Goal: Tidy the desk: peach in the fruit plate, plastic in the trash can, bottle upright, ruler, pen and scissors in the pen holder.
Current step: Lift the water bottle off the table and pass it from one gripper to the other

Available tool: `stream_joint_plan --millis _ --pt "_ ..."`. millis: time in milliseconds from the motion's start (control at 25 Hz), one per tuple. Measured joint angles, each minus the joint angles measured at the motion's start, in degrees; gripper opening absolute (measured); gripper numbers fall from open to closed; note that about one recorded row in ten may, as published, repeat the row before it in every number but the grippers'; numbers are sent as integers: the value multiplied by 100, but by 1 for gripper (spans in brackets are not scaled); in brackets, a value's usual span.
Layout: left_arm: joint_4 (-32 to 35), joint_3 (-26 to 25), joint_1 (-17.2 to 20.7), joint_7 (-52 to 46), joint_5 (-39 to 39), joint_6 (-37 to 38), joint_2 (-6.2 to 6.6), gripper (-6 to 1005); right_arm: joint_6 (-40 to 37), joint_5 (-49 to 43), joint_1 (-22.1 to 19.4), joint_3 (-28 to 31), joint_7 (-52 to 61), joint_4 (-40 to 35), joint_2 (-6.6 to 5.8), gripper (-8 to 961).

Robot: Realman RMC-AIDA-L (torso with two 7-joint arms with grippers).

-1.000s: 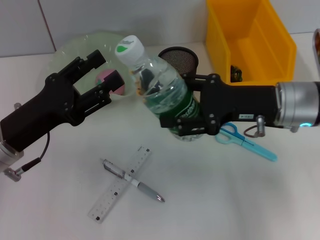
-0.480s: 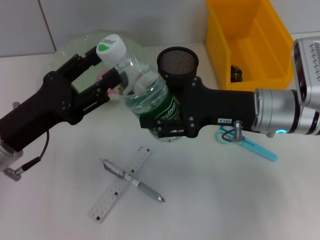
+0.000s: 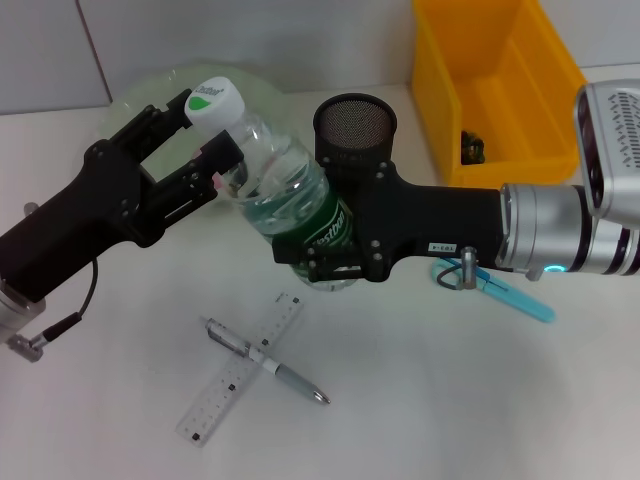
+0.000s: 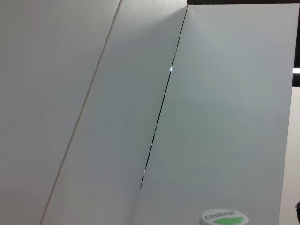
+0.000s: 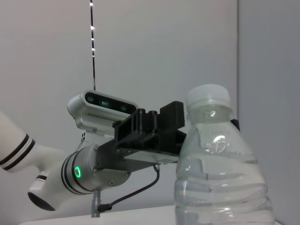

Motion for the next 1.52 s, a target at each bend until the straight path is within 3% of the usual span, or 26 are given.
stream_joint_plan --millis 1520 --pt "-124 47 -9 -22 59 132 0 788 145 -9 164 -148 -138 304 4 773"
